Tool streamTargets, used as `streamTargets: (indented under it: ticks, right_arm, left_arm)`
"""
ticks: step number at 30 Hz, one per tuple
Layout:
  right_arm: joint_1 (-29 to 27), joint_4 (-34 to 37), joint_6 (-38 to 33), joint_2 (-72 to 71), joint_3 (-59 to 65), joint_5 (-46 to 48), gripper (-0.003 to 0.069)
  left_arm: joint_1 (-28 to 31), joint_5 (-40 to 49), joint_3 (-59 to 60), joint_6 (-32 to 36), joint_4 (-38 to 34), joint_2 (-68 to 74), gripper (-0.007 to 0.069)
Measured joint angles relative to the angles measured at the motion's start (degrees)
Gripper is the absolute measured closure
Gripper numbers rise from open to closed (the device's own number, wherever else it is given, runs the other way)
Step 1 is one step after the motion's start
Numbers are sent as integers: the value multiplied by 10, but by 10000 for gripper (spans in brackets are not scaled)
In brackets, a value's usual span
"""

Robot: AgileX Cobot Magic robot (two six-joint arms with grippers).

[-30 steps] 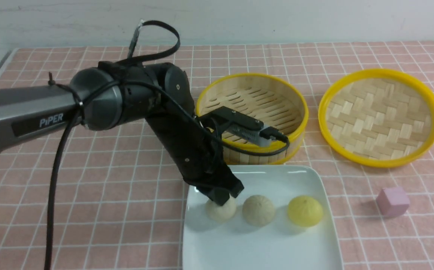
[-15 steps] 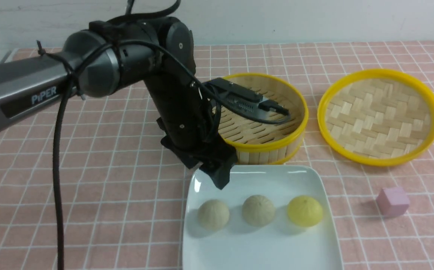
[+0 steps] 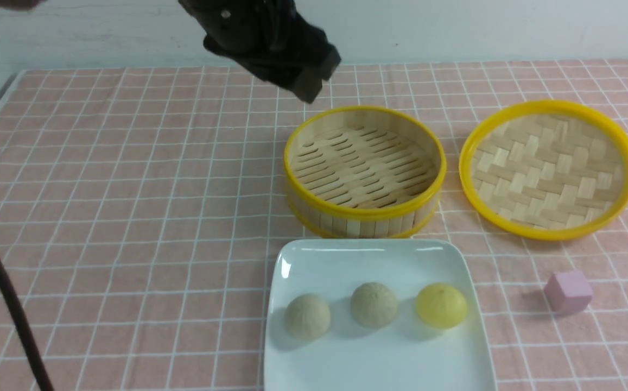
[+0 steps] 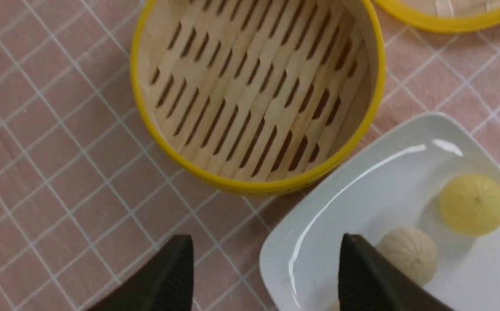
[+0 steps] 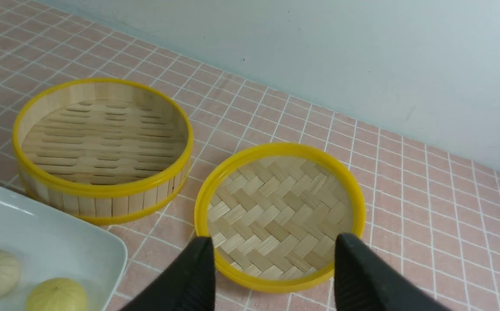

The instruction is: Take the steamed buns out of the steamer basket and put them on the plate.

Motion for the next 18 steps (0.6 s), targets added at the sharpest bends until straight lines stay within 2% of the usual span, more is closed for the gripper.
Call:
streamTargets:
  ticks: [7,12,18]
  right_arm:
    - [0,-13,35,-58,-5,-20,354]
    - [0,-17,35,-139,-18,-34,375]
    - [0,2,35,-237,-15,50,375]
  left_arm:
    - [0,0,-18,-11,1,-14,294]
    - [0,-2,-18,-10,0,-14,351]
    - [0,-23,-18,-10,0,-14,378]
